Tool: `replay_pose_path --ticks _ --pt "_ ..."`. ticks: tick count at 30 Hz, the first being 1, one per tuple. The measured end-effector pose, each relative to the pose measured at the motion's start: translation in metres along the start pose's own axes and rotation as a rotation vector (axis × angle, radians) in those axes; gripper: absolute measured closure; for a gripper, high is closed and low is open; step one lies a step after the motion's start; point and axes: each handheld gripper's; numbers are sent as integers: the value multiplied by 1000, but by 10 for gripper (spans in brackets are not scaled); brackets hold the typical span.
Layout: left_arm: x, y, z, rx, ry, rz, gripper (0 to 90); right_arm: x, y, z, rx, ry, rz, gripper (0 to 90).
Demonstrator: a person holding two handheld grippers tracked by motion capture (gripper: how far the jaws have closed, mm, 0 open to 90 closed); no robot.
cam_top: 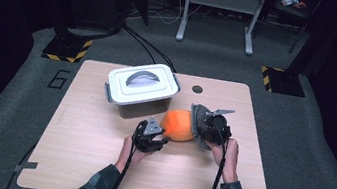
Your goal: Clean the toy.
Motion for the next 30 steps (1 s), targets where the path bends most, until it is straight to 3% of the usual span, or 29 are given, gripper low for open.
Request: replay_pose_path --ticks 5,9,11,14,18,20,30 --pt "-1 1 -5 -63 -26 -21 457 0 0 1 0 -6 -1 748" --pt "-4 -4 -9 -82 -60 -17 432 0 1 1 1 -8 -4 748" --pt "-5 -8 -10 -94 -76 -8 442 0 1 1 1 -5 -5 748" --pt "-6 -11 -11 -102 -85 -13 542 1 2 1 9 -20 -7 747" --pt "-7 -12 -8 -68 -79 -23 729 3 6 -2 8 -23 -23 747" --pt "-9 -11 -7 -42 -64 -30 776 4 10 -3 8 -28 -34 747" --pt "-24 2 -6 54 11 -100 806 -2 41 12 -19 6 -99 745"
Point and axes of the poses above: each handheld gripper's, and its own axes: y roughly backward along the jaws, x roughly out of its underside, z roughly to its left, and after that the axes turned 3 degrees about -z, right-handed
